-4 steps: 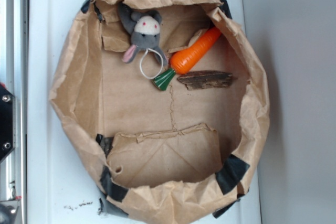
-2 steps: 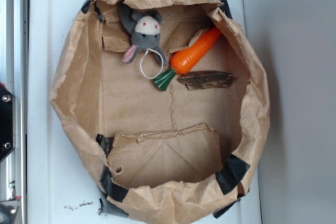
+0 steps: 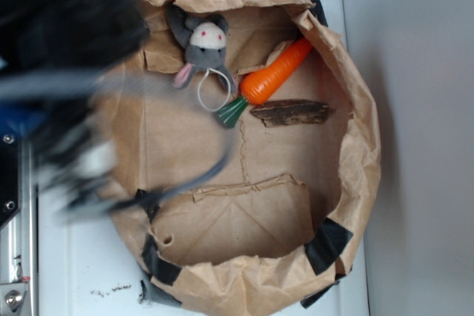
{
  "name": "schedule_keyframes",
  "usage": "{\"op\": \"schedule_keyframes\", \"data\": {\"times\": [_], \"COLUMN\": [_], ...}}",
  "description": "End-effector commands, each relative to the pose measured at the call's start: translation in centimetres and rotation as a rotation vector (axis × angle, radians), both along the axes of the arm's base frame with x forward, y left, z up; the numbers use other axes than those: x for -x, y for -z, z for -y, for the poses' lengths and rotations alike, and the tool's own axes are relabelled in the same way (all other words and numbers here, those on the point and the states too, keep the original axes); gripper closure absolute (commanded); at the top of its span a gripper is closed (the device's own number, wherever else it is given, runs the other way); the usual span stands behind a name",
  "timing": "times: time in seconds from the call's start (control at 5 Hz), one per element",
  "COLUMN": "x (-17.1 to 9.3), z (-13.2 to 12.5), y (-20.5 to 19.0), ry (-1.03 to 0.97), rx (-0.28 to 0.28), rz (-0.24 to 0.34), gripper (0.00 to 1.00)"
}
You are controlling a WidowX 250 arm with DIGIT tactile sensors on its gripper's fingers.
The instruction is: Grab the gray animal.
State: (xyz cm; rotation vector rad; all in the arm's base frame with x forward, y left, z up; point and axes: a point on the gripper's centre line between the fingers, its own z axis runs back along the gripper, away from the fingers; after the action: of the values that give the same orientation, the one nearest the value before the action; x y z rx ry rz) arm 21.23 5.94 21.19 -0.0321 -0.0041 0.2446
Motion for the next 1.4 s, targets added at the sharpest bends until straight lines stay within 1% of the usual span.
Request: {"op": "schedule_keyframes", "data": {"times": [0.0, 0.4, 0.6, 0.8, 1.0, 1.2], "x": [-3.5, -3.5, -2.8, -2.7, -3.1, -3.6], "z": [-3.8, -3.8, -2.6, -0.3, 0.9, 0.3], "y": [0.8, 0.8, 1.6, 2.9, 5.0, 7.2], "ry": [-0.253, -0.253, -0.432, -0.625, -0.791, -0.896], "rx": [-0.075, -0.075, -0.060, -0.016, -0.046, -0.088], "rz": [0.022, 0.022, 0.185, 0.218, 0.155, 0.091], "gripper": [0.00, 0.00, 0.00, 0.00, 0.00, 0.00]}}
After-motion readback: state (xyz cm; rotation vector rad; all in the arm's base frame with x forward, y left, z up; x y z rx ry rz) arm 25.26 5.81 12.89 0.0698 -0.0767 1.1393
